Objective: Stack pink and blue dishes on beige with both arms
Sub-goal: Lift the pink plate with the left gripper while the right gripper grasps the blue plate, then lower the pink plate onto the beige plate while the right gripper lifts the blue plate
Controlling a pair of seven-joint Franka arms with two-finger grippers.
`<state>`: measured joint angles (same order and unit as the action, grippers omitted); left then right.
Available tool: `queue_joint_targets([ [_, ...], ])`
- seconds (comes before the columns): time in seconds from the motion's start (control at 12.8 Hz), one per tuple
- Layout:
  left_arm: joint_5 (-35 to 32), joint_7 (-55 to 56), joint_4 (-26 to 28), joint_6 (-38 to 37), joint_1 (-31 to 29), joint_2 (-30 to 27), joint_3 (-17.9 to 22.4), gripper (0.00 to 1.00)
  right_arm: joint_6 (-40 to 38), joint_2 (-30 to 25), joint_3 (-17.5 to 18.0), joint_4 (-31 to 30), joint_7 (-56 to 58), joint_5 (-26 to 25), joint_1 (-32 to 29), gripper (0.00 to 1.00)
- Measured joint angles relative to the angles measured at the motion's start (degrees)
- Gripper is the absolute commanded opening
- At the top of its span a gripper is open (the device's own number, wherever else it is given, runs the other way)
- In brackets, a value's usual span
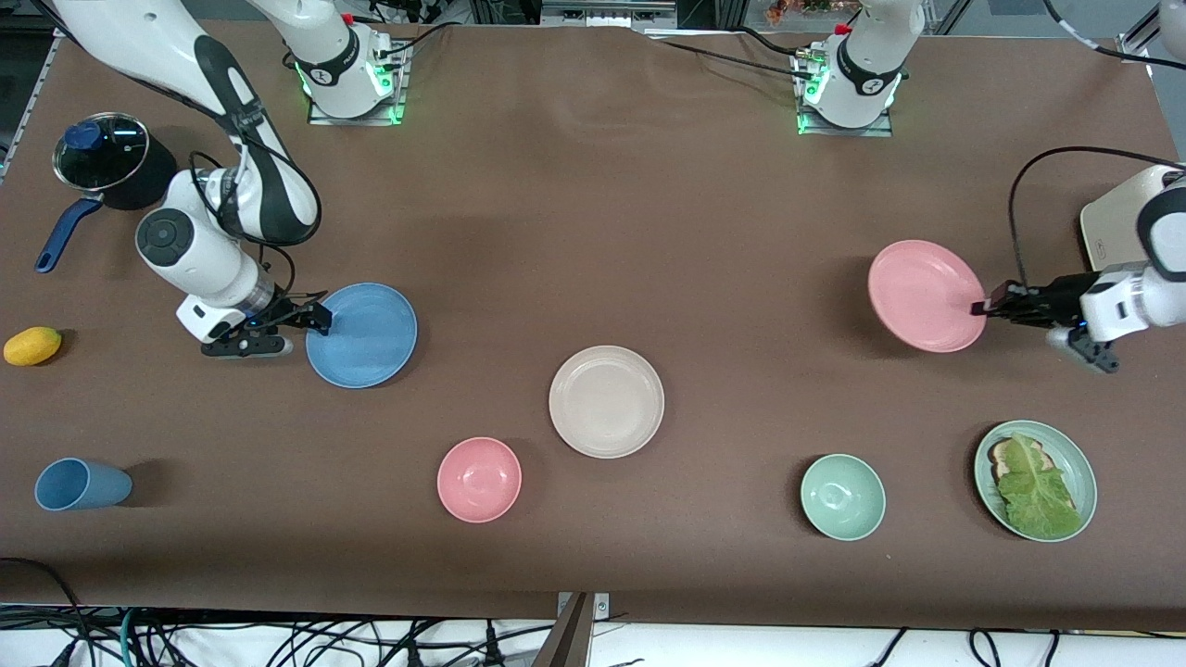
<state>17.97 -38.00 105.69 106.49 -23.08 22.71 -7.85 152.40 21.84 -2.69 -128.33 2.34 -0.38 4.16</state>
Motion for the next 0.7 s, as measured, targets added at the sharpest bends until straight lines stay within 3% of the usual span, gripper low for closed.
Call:
queue_joint_targets([
  [0.23,1.56,14.38,-2.51,0.58,9.26,0.03,-0.64,0.0,0.97,1.18,0.29,0.02,-0.08,0.0,0.0,0.52],
  [0.7,1.64,37.09,-8.4,5.65,23.04,2.68,-0.63,0.0,1.0,1.17,0.46,0.05,-1.48,0.01,0.01,0.13],
])
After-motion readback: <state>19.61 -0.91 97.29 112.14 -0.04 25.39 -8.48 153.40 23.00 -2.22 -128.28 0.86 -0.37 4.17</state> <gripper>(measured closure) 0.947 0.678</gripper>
